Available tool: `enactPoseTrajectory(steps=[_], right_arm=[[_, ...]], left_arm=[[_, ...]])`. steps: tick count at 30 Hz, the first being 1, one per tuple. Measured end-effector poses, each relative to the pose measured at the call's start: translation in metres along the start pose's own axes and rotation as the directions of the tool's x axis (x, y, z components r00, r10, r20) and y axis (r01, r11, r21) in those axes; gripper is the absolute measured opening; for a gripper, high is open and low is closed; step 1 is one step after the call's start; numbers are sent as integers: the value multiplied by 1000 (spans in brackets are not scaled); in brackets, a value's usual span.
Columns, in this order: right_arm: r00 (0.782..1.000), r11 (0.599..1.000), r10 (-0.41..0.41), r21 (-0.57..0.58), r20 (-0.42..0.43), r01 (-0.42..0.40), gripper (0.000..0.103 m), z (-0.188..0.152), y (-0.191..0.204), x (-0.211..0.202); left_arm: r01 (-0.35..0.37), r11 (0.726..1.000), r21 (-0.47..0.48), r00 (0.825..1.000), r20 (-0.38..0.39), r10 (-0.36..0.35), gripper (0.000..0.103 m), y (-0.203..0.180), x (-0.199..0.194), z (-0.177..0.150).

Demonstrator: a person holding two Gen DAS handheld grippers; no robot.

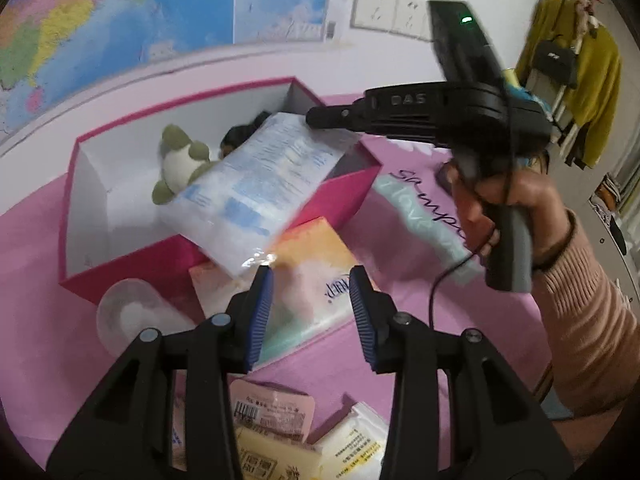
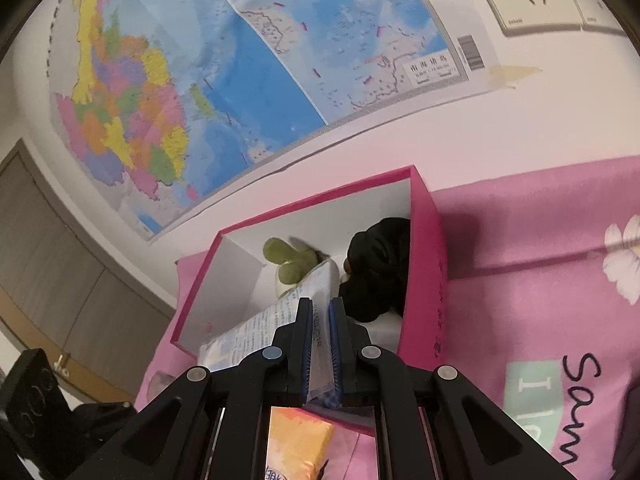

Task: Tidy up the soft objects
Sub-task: 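Lift the clear plastic bag and lower it into the box, then open the right gripper and move it back toward the remaining items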

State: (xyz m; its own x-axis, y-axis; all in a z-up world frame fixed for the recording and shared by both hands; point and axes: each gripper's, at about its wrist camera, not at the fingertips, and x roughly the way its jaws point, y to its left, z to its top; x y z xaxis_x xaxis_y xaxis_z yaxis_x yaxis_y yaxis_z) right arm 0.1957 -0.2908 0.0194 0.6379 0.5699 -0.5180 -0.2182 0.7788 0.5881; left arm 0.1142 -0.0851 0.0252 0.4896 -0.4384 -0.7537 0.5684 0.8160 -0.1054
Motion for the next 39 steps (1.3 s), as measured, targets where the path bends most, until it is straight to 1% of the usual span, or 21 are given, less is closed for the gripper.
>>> enactPoseTrajectory(steps=[4,6,7,8,9,10,11,12,13,16,19,21,22,23,25,28,29,30,33,35,39], right_arm=[[1000,1000,-25,-10,3,25,8,-1,1,1],[999,998,-54,-38,4,55,13,-2,6,1],[998,997,-63,-47,9,63,14,-2,8,0],[997,996,-71,-51,15,71,19,-3,10,-2],[997,996,-76,-54,21,77,25,-3,11,-3],[997,995,-79,-61,25,80,26,-4,12,-6],[996,993,-88,-72,30,89,26,-6,14,-9],[995,992,-93,-77,32,96,29,-7,16,-11],[995,991,-95,-87,35,97,30,-9,18,-15],[998,991,-52,-126,23,54,30,-20,27,-29],[1000,987,10,-158,-2,-10,32,-34,38,-43],[998,978,56,-199,-31,-61,36,-47,51,-52],[997,972,63,-225,-42,-70,37,-54,58,-57],[996,965,67,-251,-57,-79,39,-62,65,-60],[994,950,63,-301,-93,-89,41,-78,80,-63],[992,924,34,-375,-120,-77,42,-104,102,-65],[991,914,12,-401,-131,-64,42,-114,111,-64],[989,908,9,-414,-147,-69,42,-121,116,-63],[978,901,26,-418,-209,-114,42,-141,128,-58],[967,899,21,-419,-253,-129,42,-156,133,-52],[949,898,9,-414,-315,-147,42,-173,137,-40]], left_arm=[[-51,998,-41,999,-12,51,41,14,14,21],[-99,993,-63,995,-19,98,41,22,22,32],[-109,992,-71,994,-20,108,41,25,24,35],[-106,991,-84,994,-15,105,41,28,25,40],[-122,988,-94,992,-7,122,41,30,24,43],[-138,986,-96,990,2,139,41,30,23,44],[-136,986,-99,990,12,138,41,31,20,45],[-122,987,-101,992,18,124,41,31,17,45],[-112,989,-99,993,26,115,41,31,14,45],[-83,992,-90,993,74,90,41,28,-5,39],[-42,996,-80,990,128,52,41,27,-30,27],[-57,996,-70,984,166,68,43,26,-49,14],[-64,996,-63,981,178,74,49,26,-56,8],[-72,996,-57,979,189,81,51,25,-62,2],[-100,993,-55,973,202,109,53,25,-72,-13],[-120,991,-57,974,188,129,53,25,-76,-34],[-122,990,-65,975,177,131,53,26,-75,-42],[-119,991,-69,977,168,129,53,27,-74,-48],[-121,988,-91,981,138,133,53,28,-73,-67],[-120,987,-103,984,116,131,53,29,-72,-81],[-133,985,-108,987,71,141,53,29,-68,-103]])
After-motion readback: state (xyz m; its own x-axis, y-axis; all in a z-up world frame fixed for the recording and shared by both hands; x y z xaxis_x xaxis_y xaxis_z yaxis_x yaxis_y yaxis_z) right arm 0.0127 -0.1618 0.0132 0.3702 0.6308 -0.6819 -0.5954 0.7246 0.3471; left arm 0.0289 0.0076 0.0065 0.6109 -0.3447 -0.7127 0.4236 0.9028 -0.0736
